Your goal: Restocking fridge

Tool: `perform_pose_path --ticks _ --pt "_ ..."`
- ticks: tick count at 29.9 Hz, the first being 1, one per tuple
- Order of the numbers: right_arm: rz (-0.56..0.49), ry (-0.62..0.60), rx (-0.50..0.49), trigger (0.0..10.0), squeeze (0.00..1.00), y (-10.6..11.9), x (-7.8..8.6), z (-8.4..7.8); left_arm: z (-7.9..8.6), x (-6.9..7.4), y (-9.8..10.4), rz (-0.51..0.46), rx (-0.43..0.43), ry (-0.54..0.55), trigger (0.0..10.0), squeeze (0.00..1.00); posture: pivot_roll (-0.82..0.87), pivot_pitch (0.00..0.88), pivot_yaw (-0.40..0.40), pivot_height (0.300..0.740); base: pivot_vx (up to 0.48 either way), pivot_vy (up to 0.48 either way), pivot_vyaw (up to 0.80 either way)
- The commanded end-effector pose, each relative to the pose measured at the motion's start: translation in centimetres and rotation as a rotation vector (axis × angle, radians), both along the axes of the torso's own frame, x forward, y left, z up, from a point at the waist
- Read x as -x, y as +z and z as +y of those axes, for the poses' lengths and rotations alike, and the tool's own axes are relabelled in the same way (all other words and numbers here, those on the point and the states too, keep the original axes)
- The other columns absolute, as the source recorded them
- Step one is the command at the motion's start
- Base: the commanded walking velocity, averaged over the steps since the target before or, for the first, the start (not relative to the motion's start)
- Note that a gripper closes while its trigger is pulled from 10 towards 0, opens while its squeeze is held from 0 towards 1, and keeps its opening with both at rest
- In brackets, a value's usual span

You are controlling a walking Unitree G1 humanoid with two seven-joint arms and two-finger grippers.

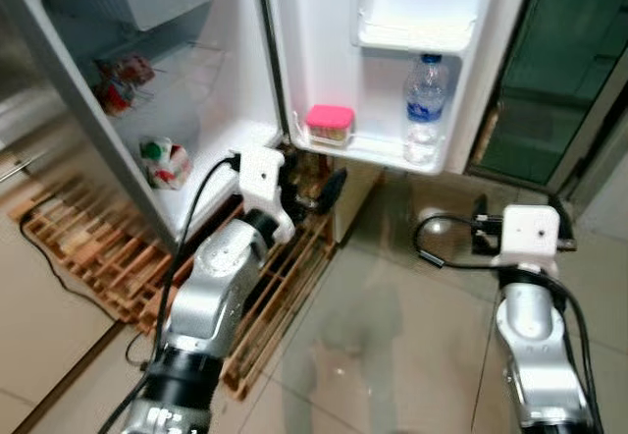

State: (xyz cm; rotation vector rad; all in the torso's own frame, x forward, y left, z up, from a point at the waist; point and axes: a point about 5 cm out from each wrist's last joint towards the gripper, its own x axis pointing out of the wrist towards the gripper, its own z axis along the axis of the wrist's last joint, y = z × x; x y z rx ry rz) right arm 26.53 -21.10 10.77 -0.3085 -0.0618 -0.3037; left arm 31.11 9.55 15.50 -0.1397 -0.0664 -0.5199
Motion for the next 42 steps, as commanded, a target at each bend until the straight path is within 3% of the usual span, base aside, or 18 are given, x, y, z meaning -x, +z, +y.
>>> perform_pose_path --ticks 1,5,19,25,27,29,30,31,32,36,38,39,41,42 --pt "0.036 -0.062 -0.059 10.0 0.02 -0.4 0.5 -1.2 0.3 -0.4 -0.7 0.025 -0.045 0.048 10.0 0.0 -0.19 0.0 0.126 0.74 0.322 -0.352 0.0" --pt "0.049 -0.118 -0.064 10.0 0.04 -0.4 0.9 -2.4 1.2 -0.7 -1.3 0.041 -0.075 0.135 10.0 0.0 -0.19 0.0 0.124 0.74 0.291 -0.088 0.0" --pt "0.117 -0.171 -0.016 10.0 0.11 -1.5 2.1 -4.3 1.6 -1.0 -1.5 0.047 -0.065 0.191 10.0 0.0 -0.2 0.0 0.119 0.74 0.069 -0.299 0.68" --pt "0.196 -0.209 -0.004 10.0 0.05 -2.9 2.9 -5.8 1.9 -1.1 -1.9 0.066 -0.081 0.218 10.0 0.0 -0.2 0.0 0.118 0.74 0.182 -0.261 0.51" --pt "0.295 -0.277 0.033 10.0 0.05 -4.3 3.8 -8.2 3.1 -1.4 -4.0 0.173 -0.189 0.25 10.0 0.0 -0.2 0.0 0.118 0.74 0.0 0.0 0.0" --pt "0.309 -0.286 0.038 10.0 0.05 -4.5 4.0 -8.6 3.3 -1.4 -4.3 0.192 -0.206 0.254 10.0 0.0 -0.2 0.0 0.118 0.74 0.0 0.0 0.0" --pt "0.33 -0.32 0.036 10.0 0.05 -4.7 4.3 -9.6 4.1 -1.5 -5.6 0.256 -0.261 0.27 10.0 0.0 -0.2 0.0 0.118 0.74 0.0 0.0 0.0" --pt "0.381 -0.379 0.072 10.0 0.05 -4.9 4.9 -12.0 5.8 -1.3 -8.0 0.383 -0.349 0.299 10.0 0.0 -0.2 0.0 0.119 0.74 0.0 0.0 0.0" --pt "0.389 -0.414 0.089 10.0 0.05 -4.7 5.2 -13.2 6.5 -1.1 -8.9 0.427 -0.372 0.309 10.0 0.0 -0.2 0.0 0.12 0.74 0.0 0.0 0.0" --pt "0.304 -0.571 0.172 10.0 0.05 -1.1 5.0 -18.0 8.1 -0.6 -10.7 0.511 -0.406 0.346 10.0 0.0 -0.21 0.0 0.128 0.74 0.0 0.0 0.0" --pt "0.279 -0.588 0.186 10.0 0.05 -0.2 4.8 -18.6 8.3 -0.6 -10.9 0.519 -0.408 0.35 10.0 0.0 -0.21 0.0 0.13 0.74 0.0 0.0 0.0" --pt "0.191 -0.59 0.213 10.0 0.04 2.6 3.6 -20.1 8.0 -0.5 -10.9 0.501 -0.417 0.333 10.0 0.0 -0.2 0.0 0.132 0.74 0.0 0.0 0.0" --pt "0.1 -0.567 0.216 10.0 0.04 5.2 2.4 -20.8 7.4 -0.6 -10.6 0.471 -0.425 0.306 10.0 0.0 -0.19 0.0 0.13 0.74 0.0 0.0 0.0" --pt "0.1 -0.567 0.216 10.0 0.04 5.2 2.4 -20.8 7.4 -0.6 -10.6 0.471 -0.425 0.306 10.0 0.0 -0.19 0.0 0.13 0.74 0.0 0.0 0.0"
